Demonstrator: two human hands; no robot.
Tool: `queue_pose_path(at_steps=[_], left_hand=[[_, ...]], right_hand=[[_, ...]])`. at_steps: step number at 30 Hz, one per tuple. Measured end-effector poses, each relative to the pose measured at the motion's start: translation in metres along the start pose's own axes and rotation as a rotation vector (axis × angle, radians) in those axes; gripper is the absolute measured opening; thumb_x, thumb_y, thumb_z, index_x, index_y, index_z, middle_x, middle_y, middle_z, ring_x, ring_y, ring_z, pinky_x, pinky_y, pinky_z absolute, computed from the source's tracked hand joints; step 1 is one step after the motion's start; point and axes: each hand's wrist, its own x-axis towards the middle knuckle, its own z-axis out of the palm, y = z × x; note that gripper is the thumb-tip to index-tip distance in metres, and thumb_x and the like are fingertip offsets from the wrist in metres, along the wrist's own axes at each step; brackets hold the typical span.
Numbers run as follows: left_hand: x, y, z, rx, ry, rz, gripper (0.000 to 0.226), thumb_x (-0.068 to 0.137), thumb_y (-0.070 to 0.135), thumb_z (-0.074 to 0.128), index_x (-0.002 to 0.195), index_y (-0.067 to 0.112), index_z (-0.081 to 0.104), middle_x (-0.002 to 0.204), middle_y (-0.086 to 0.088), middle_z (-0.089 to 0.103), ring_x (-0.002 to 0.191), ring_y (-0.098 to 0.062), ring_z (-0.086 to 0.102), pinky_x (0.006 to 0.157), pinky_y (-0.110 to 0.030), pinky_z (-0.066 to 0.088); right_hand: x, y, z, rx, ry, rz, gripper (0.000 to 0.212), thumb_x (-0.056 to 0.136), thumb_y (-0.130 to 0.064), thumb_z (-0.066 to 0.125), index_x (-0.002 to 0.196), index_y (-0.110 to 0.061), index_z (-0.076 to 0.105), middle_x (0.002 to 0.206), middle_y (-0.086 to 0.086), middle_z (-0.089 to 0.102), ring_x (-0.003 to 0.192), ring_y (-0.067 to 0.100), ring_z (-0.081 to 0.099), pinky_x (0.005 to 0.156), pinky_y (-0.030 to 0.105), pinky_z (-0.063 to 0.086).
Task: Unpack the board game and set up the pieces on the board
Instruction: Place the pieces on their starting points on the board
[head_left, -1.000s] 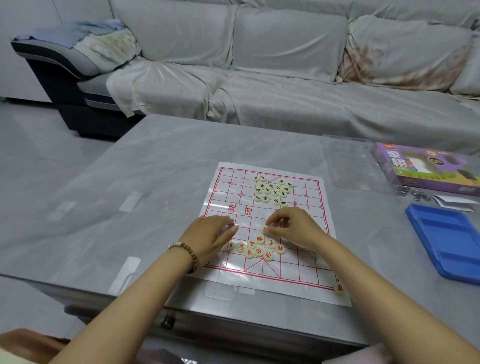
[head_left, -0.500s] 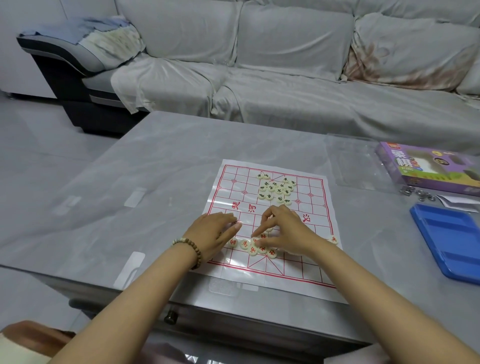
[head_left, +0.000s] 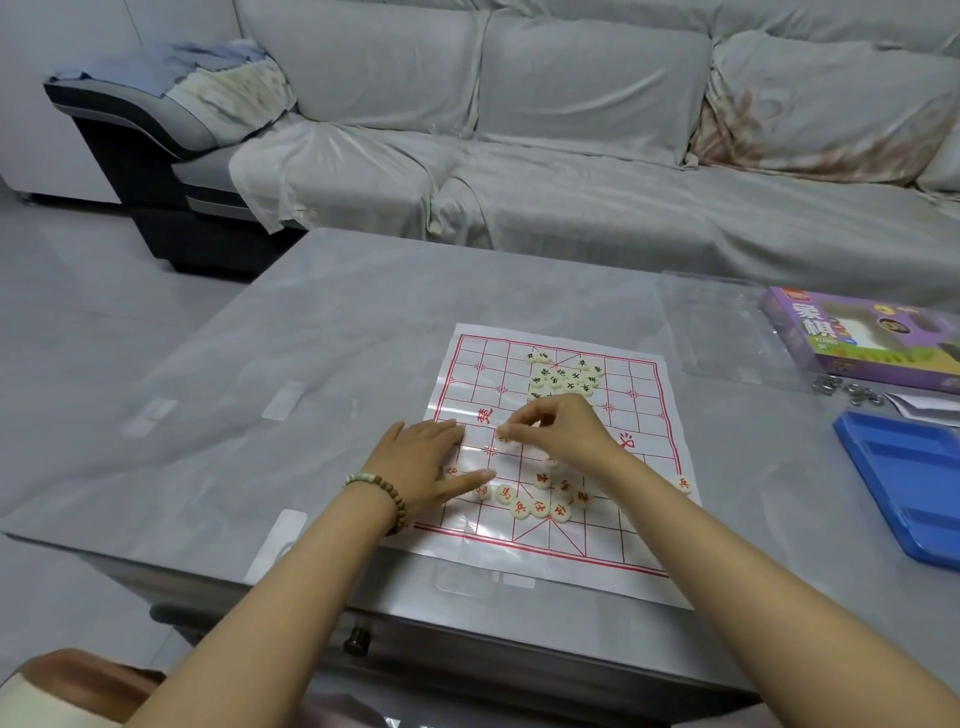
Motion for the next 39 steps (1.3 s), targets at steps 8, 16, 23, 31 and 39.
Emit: queue_pose_path(at_steps=[8, 16, 23, 31, 39], left_hand=[[-0.006, 0.001, -0.003, 0.031, -0.135, -0.013, 0.101, 0.07, 0.08, 0.045, 0.148, 0.023, 0.016, 0.156, 0.007, 0.015, 0.143, -0.015, 0.015, 0.118, -0.042, 0.009], [-0.005, 0.001, -0.001, 0.073, -0.166, -0.013, 0.11, 0.064, 0.082, 0.05, 0.149, 0.025, 0.009, 0.158, 0.006, 0.006, 0.145, -0.018, 0.008, 0.118, -0.045, 0.004], [-0.01, 0.003, 0.002, 0.097, -0.175, -0.026, 0.108, 0.068, 0.081, 0.048, 0.149, 0.025, 0.003, 0.158, 0.006, -0.001, 0.146, -0.018, 0.001, 0.117, -0.046, 0.0], [-0.013, 0.004, 0.0, 0.09, -0.164, -0.023, 0.105, 0.07, 0.08, 0.047, 0.149, 0.025, 0.005, 0.158, 0.006, 0.0, 0.146, -0.019, 0.001, 0.117, -0.046, 0.001], [-0.017, 0.004, -0.001, 0.079, -0.148, -0.015, 0.104, 0.071, 0.079, 0.047, 0.149, 0.025, 0.005, 0.158, 0.006, 0.001, 0.145, -0.017, 0.002, 0.118, -0.045, 0.001]], right_hand=[[0.025, 0.009, 0.024, -0.263, -0.004, 0.126, 0.015, 0.076, -0.032, 0.076, 0.081, -0.018, 0.075, 0.085, -0.005, 0.071, 0.085, 0.014, 0.063, 0.084, 0.038, 0.054], [0.01, 0.008, 0.017, -0.353, -0.051, -0.05, 0.027, 0.077, -0.037, 0.074, 0.099, -0.022, 0.071, 0.091, -0.01, 0.062, 0.086, 0.009, 0.055, 0.081, 0.029, 0.048], [0.005, 0.007, 0.019, -0.436, -0.02, -0.083, 0.023, 0.079, -0.035, 0.073, 0.099, -0.025, 0.07, 0.094, -0.01, 0.056, 0.09, 0.01, 0.05, 0.094, 0.04, 0.044], [0.006, 0.007, 0.017, -0.43, -0.045, -0.087, 0.022, 0.079, -0.033, 0.073, 0.1, -0.025, 0.07, 0.098, -0.009, 0.058, 0.095, 0.013, 0.052, 0.094, 0.042, 0.045], [-0.021, 0.01, 0.006, -0.498, -0.058, -0.17, 0.025, 0.077, -0.046, 0.07, 0.097, -0.032, 0.062, 0.103, -0.015, 0.055, 0.099, 0.006, 0.048, 0.097, 0.035, 0.04]])
